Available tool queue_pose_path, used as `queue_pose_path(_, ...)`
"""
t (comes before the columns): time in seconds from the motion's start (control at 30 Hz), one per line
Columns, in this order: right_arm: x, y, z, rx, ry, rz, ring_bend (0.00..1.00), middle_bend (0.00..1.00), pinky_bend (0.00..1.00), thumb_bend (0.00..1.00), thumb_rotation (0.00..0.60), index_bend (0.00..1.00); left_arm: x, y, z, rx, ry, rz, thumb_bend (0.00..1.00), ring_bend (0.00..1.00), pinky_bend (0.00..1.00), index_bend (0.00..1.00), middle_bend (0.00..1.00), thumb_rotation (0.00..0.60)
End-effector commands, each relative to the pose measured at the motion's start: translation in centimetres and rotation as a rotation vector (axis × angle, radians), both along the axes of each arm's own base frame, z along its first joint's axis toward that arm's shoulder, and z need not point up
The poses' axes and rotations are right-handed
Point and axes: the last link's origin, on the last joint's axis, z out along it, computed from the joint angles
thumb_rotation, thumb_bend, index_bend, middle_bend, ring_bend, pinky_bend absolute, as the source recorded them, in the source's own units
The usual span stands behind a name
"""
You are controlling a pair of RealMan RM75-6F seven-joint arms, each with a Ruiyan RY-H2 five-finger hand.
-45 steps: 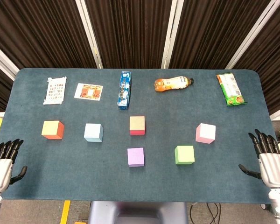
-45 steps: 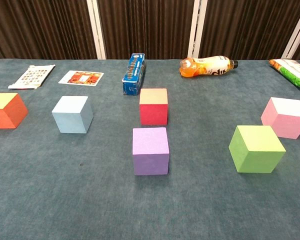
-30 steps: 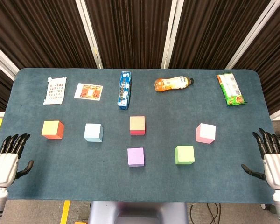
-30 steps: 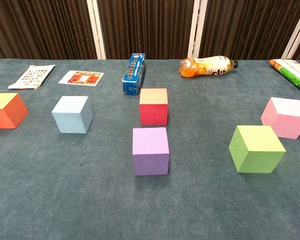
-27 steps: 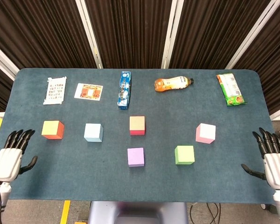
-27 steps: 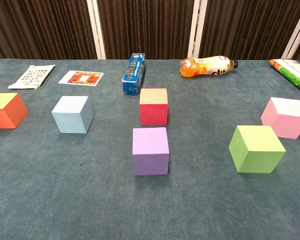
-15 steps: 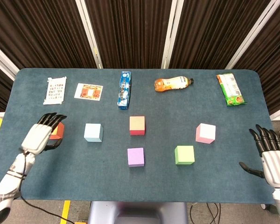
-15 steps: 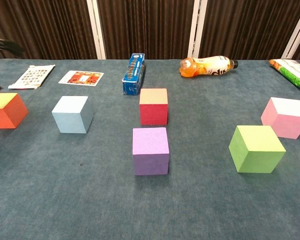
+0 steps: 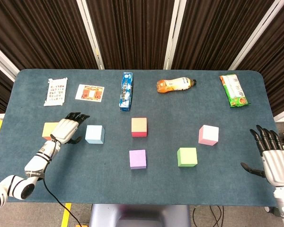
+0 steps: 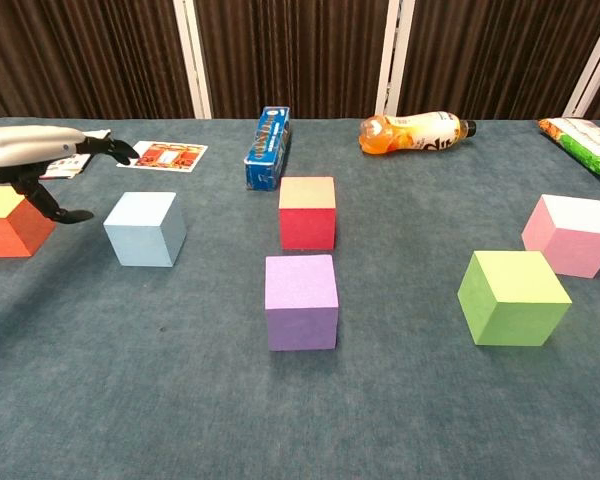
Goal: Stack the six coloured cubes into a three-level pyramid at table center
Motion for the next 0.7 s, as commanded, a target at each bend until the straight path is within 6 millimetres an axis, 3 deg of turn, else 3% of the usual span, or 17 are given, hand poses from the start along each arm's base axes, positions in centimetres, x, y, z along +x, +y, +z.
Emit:
queue_pose_path(0.03, -0.1, 0.0, -0.1, 0.002, -0.003, -0.005, 0.0, 0.09, 0.02, 0.24, 0.6, 0.0, 0.5, -0.3, -0.3, -0.05, 0.003, 0.011, 0.37, 0.0, 0.06, 0.04, 0.05, 0.6)
queue_pose_path(0.47, -0.4, -0.1, -0.4, 0.016, -0.021, -0.015, 0.0, 0.09, 0.02, 0.24, 0.6, 0.0, 1.5, 0.0, -2.3, -0.107, -0.022, 0.043, 0.37, 0.0, 0.06, 0.02, 0.05, 0.6)
queue_pose_path(0.57, -0.4, 0.0, -0.4, 0.016, -0.024, -0.017, 0.0, 0.09, 0.02, 0.24, 0.6, 0.0, 1.7, 0.3, -3.0, -0.098, -0.038, 0.045, 0.37, 0.04, 0.06, 0.09, 0.15, 0.6)
queue_pose_path(0.7, -0.5, 0.1, -0.3, 0.013, -0.026, -0.016, 0.0, 0.09, 0.02, 0.24, 0.6, 0.0, 2.3, 0.6, -3.6, -0.066, -0.068, 0.029, 0.36, 0.21, 0.08, 0.26, 0.38, 0.6)
